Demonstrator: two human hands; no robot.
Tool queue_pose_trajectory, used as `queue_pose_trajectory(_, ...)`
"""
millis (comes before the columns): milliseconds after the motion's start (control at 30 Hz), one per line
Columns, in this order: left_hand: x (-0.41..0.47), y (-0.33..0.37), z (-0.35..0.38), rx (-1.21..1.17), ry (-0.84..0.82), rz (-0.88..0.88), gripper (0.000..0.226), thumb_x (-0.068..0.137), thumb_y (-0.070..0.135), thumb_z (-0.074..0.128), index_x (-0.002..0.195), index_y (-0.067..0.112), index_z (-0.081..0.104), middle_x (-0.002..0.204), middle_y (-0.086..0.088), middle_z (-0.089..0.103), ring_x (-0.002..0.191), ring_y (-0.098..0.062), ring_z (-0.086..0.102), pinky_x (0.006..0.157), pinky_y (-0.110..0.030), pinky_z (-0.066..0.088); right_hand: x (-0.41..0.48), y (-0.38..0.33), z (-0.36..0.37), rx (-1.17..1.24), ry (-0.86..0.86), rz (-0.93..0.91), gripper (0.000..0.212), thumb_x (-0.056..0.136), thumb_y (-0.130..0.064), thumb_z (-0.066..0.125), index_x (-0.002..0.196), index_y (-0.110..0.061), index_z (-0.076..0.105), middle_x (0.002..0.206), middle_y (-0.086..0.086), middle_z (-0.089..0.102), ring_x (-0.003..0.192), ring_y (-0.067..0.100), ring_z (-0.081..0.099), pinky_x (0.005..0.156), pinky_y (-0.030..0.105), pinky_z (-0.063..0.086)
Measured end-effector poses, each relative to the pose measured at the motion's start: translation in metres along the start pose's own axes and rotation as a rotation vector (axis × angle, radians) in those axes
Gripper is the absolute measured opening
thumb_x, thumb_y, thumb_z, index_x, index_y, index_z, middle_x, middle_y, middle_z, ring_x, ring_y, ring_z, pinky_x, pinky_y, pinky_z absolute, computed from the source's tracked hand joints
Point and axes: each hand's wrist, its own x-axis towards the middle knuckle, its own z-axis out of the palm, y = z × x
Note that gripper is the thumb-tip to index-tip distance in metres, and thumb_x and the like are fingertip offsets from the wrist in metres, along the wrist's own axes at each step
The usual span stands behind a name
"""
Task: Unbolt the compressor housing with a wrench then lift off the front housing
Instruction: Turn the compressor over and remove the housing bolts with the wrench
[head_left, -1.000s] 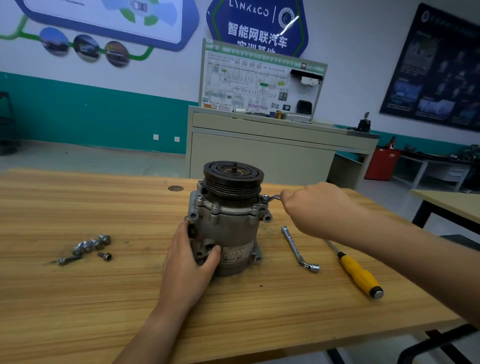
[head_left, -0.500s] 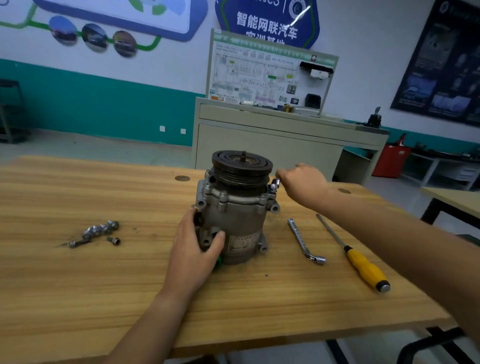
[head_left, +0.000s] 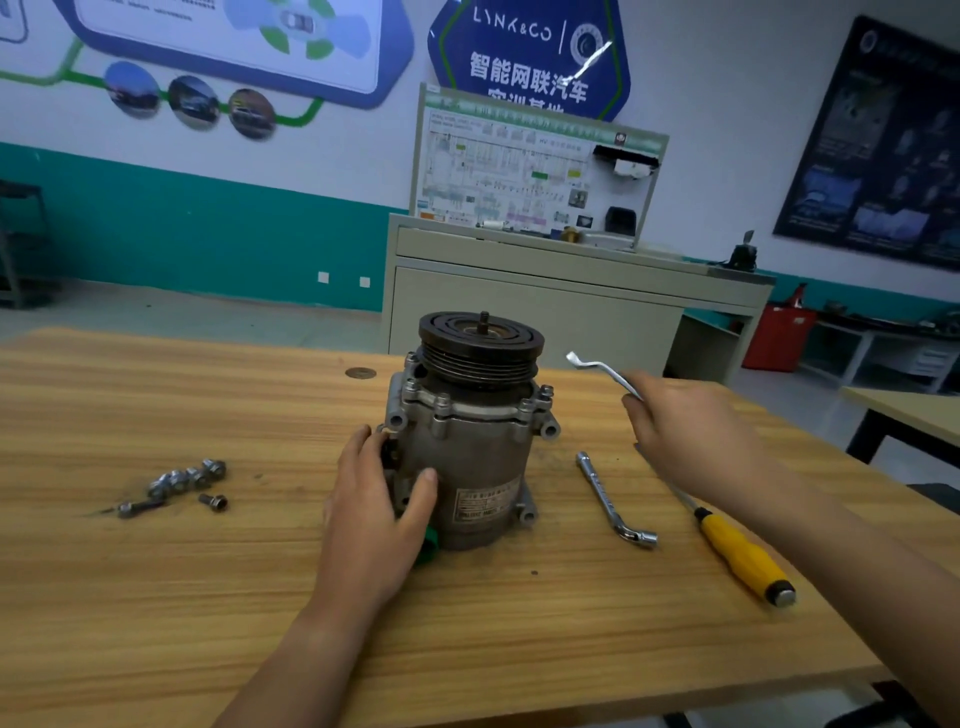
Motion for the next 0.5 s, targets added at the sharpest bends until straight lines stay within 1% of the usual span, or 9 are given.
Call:
queue_pose_trajectory(67,0.0,0.0,0.0,-0.003,0.004,0.007,0.058,0.09,0.031,0.053,0.14,0.009,0.034,0.148,-0.008,0.03,0.138,-0.019,0.025,0.113,-0.045,0.023,-0.004,-0.007,-0.008,-0.025,-0.035,-0.003,0.034,0.098,-0.026,0.035,0.131,-0.023,0.042,0.064,-0.007,0.044,0.059,0.013,0.047,0.048,0.026,0.032)
queue_pose_trajectory(133,0.0,0.001,0.0,-0.003,0.007,0.016,0.057,0.089,0.031,0.053,0.139,0.009,0.036,0.141,-0.008,0.037,0.132,-0.02,0.033,0.109,-0.048,0.028,-0.002,-0.012,-0.012,-0.046,-0.035,-0.012,0.035,0.099,-0.027,0.034,0.134,-0.026,0.04,0.061,-0.01,0.039,0.054,0.008,0.041,0.044,0.022,0.028)
queue_pose_trajectory(200,-0.001,0.001,0.0,0.017,0.002,0.012,0.059,0.089,0.033,0.052,0.14,0.01,0.034,0.139,-0.007,0.039,0.129,-0.02,0.035,0.107,-0.049,0.031,0.002,-0.016,-0.015,-0.097,-0.056,-0.02,0.035,0.099,-0.026,0.033,0.134,-0.027,0.038,0.062,-0.008,0.04,0.053,0.006,0.04,0.043,0.021,0.027)
queue_pose_trajectory(267,-0.002,0.001,0.001,0.039,0.001,0.004,0.06,0.089,0.034,0.051,0.141,0.011,0.033,0.139,-0.007,0.038,0.129,-0.021,0.036,0.106,-0.049,0.031,0.005,-0.021,-0.017,-0.173,-0.096,-0.032,0.032,0.099,-0.023,0.034,0.13,-0.026,0.04,0.067,-0.004,0.042,0.058,0.011,0.042,0.045,0.021,0.032)
queue_pose_trajectory(333,-0.003,0.0,0.001,0.065,0.007,0.008,0.059,0.089,0.035,0.05,0.14,0.012,0.033,0.139,-0.006,0.039,0.129,-0.021,0.036,0.106,-0.05,0.03,0.005,-0.026,-0.017,-0.222,-0.118,-0.03,0.028,0.099,-0.02,0.036,0.126,-0.025,0.043,0.065,-0.004,0.038,0.059,0.013,0.042,0.047,0.023,0.035)
queue_pose_trajectory(400,-0.003,0.001,0.0,0.099,0.021,-0.002,0.058,0.089,0.038,0.048,0.14,0.013,0.035,0.14,-0.006,0.039,0.128,-0.021,0.036,0.106,-0.052,0.028,0.006,-0.029,-0.017,-0.256,-0.134,-0.028,0.027,0.098,-0.019,0.037,0.125,-0.023,0.044,0.062,-0.005,0.035,0.054,0.01,0.037,0.044,0.022,0.031)
queue_pose_trajectory(500,-0.004,0.004,0.001,0.121,0.028,-0.001,0.059,0.088,0.04,0.045,0.139,0.012,0.036,0.14,-0.006,0.038,0.129,-0.022,0.035,0.106,-0.055,0.026,0.009,-0.03,-0.02,-0.297,-0.17,-0.034,0.028,0.098,-0.017,0.037,0.126,-0.021,0.042,0.061,-0.004,0.035,0.051,0.007,0.034,0.041,0.02,0.026)
